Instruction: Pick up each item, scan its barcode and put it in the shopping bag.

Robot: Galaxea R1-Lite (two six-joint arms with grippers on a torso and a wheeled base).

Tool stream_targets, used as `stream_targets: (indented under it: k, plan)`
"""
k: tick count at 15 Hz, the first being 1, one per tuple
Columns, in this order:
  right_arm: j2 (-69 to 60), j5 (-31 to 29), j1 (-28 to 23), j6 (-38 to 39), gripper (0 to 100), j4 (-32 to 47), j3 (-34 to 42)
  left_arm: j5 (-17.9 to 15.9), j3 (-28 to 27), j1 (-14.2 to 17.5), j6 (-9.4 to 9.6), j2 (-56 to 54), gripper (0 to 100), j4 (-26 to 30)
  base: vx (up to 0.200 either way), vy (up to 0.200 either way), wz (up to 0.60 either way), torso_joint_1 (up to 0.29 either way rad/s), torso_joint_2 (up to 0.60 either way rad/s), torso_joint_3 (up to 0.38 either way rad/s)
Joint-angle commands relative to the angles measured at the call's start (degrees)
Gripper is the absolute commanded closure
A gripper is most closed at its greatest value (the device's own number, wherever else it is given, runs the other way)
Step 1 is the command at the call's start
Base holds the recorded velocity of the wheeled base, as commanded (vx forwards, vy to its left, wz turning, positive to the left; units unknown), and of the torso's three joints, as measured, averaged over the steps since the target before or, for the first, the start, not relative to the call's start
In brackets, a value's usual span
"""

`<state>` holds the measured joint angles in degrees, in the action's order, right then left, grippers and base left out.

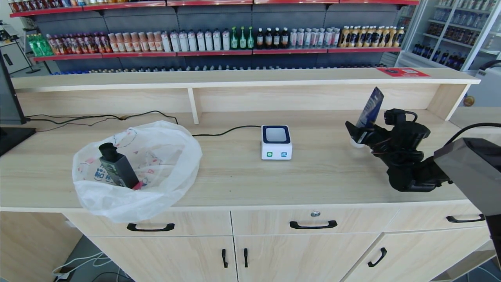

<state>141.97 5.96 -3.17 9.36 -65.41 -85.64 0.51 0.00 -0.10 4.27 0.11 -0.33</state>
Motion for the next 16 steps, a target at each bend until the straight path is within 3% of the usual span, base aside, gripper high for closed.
stream_targets:
  k: [1,9,16]
  plan:
    - [1.47,-0.07,-0.17,-0.05,0,-0.06,-0.76,0.02,0.00,0.01,-0.05,-0.02,0,-0.02,0.000,0.000,0.00,0.000,0.00,0.000]
    - [2.43,-0.07,-0.87,-0.22,0,2.75,-6.73,0.02,0.00,0.01,-0.05,-0.02,0,-0.02,0.000,0.000,0.00,0.000,0.00,0.000]
    - [3.05,-0.07,-2.19,-0.40,0,2.66,-7.09,0.02,0.00,0.01,-0.05,-0.02,0,-0.02,0.000,0.000,0.00,0.000,0.00,0.000]
